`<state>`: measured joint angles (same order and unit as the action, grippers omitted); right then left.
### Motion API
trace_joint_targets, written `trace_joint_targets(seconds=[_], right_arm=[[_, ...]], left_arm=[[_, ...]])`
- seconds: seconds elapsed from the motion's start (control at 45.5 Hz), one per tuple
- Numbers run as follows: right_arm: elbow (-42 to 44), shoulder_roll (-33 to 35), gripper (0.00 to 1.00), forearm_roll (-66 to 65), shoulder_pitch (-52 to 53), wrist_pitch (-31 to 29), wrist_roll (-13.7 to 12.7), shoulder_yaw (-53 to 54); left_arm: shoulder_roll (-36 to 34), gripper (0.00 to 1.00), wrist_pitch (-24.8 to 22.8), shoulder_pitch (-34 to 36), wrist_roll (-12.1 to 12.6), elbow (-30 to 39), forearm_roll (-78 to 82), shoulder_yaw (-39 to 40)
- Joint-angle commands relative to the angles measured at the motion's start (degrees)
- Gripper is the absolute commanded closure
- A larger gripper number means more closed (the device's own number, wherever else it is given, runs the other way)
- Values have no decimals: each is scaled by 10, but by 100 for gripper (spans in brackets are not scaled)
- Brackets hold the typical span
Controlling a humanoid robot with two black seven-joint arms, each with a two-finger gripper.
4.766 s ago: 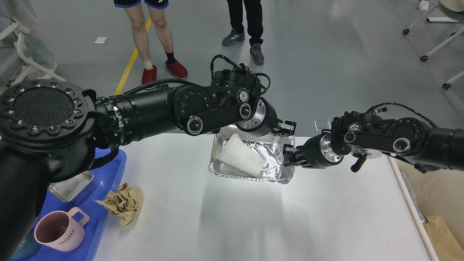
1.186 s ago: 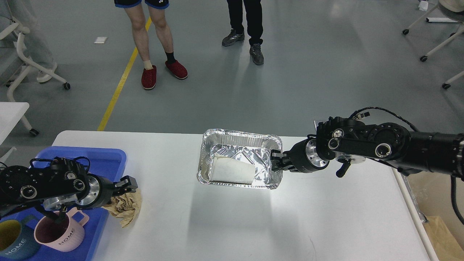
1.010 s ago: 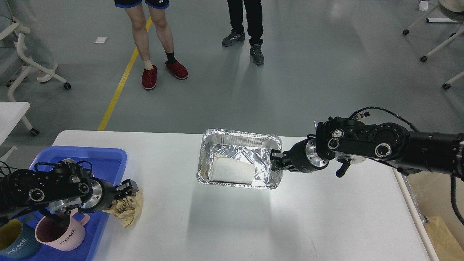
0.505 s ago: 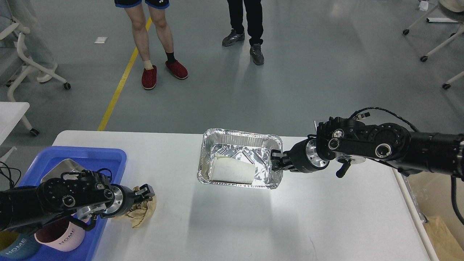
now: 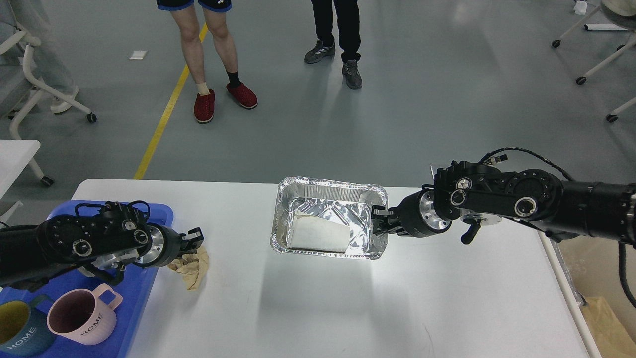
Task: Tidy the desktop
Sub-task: 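Lower the left gripper onto the crumpled tan cloth and grasp it, then lift the tan cloth high with the left gripper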
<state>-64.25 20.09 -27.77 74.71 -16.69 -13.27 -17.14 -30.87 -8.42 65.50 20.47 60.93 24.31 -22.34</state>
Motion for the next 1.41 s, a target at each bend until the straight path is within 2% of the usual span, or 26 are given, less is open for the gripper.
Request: trace_joint_targets(seconds=[0.0, 0.11, 0.22, 0.351, 0.483, 0.813, 0.922, 1.186, 1.296, 1.384], right_arm=[[0, 0, 100, 0, 1, 0, 0, 0], [0, 1, 100, 0, 1, 0, 0, 0], [0, 2, 100, 0, 1, 0, 0, 0], [-1, 4, 100, 0, 1, 0, 0, 0], [0, 1, 100, 0, 1, 0, 0, 0], [0, 4, 100, 0, 3, 0, 0, 0], [0, 3, 100, 1, 4, 0, 0, 0], [-1, 3, 100, 1, 5, 0, 0, 0], [0, 2, 100, 1, 5, 0, 0, 0], [0, -1, 100, 1, 5, 0, 0, 0]], left_arm=[[-18, 100, -27, 33, 13, 9, 0, -2], [-45, 100, -46, 74, 34, 43, -1, -3], [-110, 100, -63, 125, 66, 111, -1, -9], [-197, 99, -122, 206, 91, 178, 0, -19], [-264, 98, -172, 291, 100, 213, 1, -19], [-333, 97, -237, 458, 117, 259, 0, -20], [-340, 96, -249, 476, 120, 260, 0, -20], [-336, 96, -246, 473, 120, 260, 0, -20], [-322, 95, -237, 464, 120, 257, -1, -18], [-280, 95, -210, 448, 120, 251, -2, -17]])
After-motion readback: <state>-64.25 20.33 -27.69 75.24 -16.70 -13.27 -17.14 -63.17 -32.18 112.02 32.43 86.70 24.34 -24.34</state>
